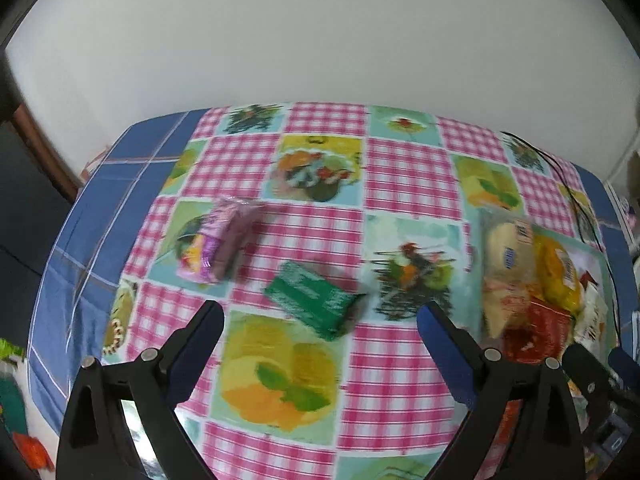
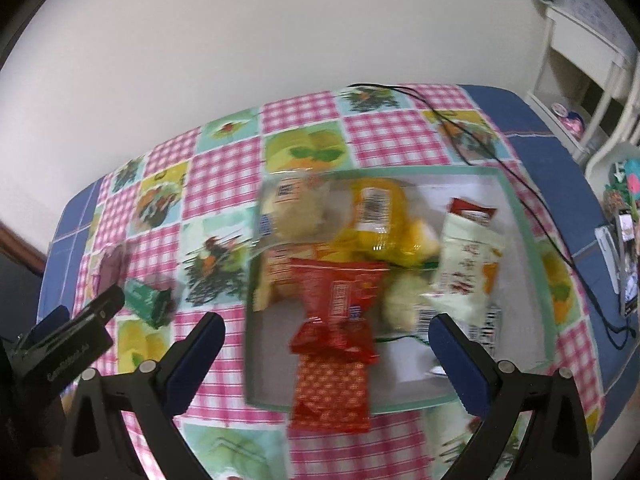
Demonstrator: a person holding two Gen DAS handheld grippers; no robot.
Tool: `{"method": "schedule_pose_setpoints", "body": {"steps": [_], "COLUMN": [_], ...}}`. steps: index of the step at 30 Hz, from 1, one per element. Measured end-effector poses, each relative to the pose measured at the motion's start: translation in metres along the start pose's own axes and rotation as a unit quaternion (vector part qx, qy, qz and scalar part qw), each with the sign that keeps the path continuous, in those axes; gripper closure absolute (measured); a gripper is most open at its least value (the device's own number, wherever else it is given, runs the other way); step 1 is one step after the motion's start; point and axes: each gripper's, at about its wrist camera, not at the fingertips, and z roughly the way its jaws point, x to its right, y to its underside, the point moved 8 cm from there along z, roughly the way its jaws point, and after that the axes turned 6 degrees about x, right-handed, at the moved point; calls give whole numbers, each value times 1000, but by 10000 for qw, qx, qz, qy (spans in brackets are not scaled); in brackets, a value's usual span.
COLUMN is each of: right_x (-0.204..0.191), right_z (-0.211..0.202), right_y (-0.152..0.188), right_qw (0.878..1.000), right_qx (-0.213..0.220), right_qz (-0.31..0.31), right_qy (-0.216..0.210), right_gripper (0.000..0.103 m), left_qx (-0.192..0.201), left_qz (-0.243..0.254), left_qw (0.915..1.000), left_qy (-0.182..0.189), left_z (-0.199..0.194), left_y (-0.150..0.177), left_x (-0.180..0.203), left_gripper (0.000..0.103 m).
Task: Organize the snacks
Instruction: 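Move both tools back toward the purple pack and green biscuit pack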
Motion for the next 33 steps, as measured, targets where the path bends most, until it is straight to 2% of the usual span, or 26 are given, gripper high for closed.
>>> {"method": "schedule_pose_setpoints", "body": {"steps": [8, 15, 23, 33], "right_x": [-56, -102, -135, -150], "right_z": [8, 13, 26, 57], "right_y": [13, 22, 31, 37], "right_qw": [9990, 9966, 9940, 9921], "right_qx": [-77, -101, -182, -419], "right_qz": [-394, -526, -764, -981], "right_qy": [-212, -626, -767, -656], "right_gripper": [0, 0, 0, 0], "left_qx": [-12, -63, -163, -303], "left_qz": [-768, -1089, -1189, -1104], "left_qw": [9965, 9928, 9916, 9926], "left_qy": [-320, -486, -476, -403], "left_z": [5, 11, 20, 40], "left_y": [-3, -3, -1, -6], "left_x": [-81, -126, -149, -155], "left_gripper": [6, 6, 6, 6]}}
